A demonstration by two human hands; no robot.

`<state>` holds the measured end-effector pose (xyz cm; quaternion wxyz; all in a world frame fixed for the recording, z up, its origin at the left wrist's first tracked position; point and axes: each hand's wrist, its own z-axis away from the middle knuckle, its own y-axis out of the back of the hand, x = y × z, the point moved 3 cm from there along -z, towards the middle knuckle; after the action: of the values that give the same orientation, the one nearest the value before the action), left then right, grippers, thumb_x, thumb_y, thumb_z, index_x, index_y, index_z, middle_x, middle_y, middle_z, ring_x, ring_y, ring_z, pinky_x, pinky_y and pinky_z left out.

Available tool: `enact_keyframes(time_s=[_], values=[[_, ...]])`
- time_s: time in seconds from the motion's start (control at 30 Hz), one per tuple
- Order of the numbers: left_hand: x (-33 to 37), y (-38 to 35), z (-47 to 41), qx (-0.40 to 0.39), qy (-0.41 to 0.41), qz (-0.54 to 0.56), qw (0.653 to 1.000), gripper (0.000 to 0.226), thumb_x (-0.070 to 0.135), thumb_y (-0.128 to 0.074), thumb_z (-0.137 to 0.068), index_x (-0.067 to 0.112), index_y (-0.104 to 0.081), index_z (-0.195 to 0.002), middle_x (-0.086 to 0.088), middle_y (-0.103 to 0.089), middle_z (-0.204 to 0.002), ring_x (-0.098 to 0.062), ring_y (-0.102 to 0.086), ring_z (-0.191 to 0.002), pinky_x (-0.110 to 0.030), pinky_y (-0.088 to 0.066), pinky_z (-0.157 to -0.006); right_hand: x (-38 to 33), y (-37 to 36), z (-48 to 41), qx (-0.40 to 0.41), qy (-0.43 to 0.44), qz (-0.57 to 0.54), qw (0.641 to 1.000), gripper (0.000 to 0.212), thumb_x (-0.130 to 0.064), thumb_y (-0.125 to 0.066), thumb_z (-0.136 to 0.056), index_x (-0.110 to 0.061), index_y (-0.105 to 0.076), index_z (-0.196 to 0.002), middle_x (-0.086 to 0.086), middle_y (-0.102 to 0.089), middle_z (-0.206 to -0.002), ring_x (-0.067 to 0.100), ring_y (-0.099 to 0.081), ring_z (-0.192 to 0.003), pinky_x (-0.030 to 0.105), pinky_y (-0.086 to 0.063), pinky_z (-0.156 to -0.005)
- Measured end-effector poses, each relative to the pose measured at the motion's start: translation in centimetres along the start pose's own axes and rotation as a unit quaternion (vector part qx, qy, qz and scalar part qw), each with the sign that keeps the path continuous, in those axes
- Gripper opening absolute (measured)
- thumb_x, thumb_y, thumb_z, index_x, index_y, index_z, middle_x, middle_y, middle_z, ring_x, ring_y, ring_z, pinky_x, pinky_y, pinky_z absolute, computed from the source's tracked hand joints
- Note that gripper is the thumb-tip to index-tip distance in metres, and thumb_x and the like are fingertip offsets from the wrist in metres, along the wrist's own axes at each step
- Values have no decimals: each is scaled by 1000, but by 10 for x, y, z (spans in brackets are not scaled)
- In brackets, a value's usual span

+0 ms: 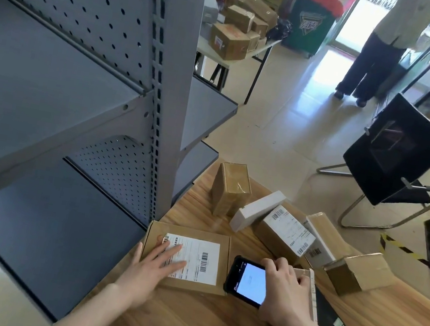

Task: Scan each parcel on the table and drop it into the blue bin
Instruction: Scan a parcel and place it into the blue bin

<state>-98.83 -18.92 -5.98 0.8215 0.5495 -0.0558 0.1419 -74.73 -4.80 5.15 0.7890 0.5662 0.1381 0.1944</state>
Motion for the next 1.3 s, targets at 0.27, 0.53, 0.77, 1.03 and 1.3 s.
enact_keyframes(time_s=[0.27, 0.53, 0.77, 1.03, 1.3], values=[[-18, 10, 6, 144, 92, 207, 963, 84, 55, -68, -81, 34, -24, -150, 12, 17, -158, -14, 14, -147, -42, -9, -122, -28, -42, -17, -51, -113, -320, 939, 96, -26, -85, -55, -31, -33, -136, -4, -43, -133, 16, -41, -123, 41, -36, -101], [-17, 5, 8, 144, 136, 334, 922, 96, 41, -82, -70, 37, -24, -147, 2, 3, -151, -15, -25, -140, -25, -27, -111, -60, -78, -13, -62, -168, -454, 873, 96, -15, -84, -50, -26, -40, -134, -4, -51, -130, 19, -48, -119, 48, -41, -102], [-15, -2, 25, 160, 169, 348, 908, 89, 42, -81, -72, 33, -31, -145, 2, -28, -140, -17, -41, -129, -32, -39, -104, -58, -89, 24, -36, -189, -505, 842, 96, -19, -83, -44, -32, -41, -129, -11, -51, -122, 14, -49, -116, 44, -45, -100], [28, 9, 65, 202, 133, 284, 928, 81, 57, -75, -70, 57, -26, -134, 6, -17, -153, -20, -30, -140, -40, -38, -105, -40, -89, 93, 17, -187, -550, 814, 98, -20, -88, -45, -37, -37, -127, -14, -44, -122, 10, -45, -117, 42, -45, -101], [135, 8, 98, 212, -25, 274, 938, 86, 48, -82, -68, 55, -28, -134, 22, -10, -146, -11, -23, -135, -42, -32, -110, 20, -103, 225, 140, -228, -622, 736, 92, -20, -78, -42, -33, -43, -126, -15, -51, -119, 9, -52, -108, 35, -51, -91]])
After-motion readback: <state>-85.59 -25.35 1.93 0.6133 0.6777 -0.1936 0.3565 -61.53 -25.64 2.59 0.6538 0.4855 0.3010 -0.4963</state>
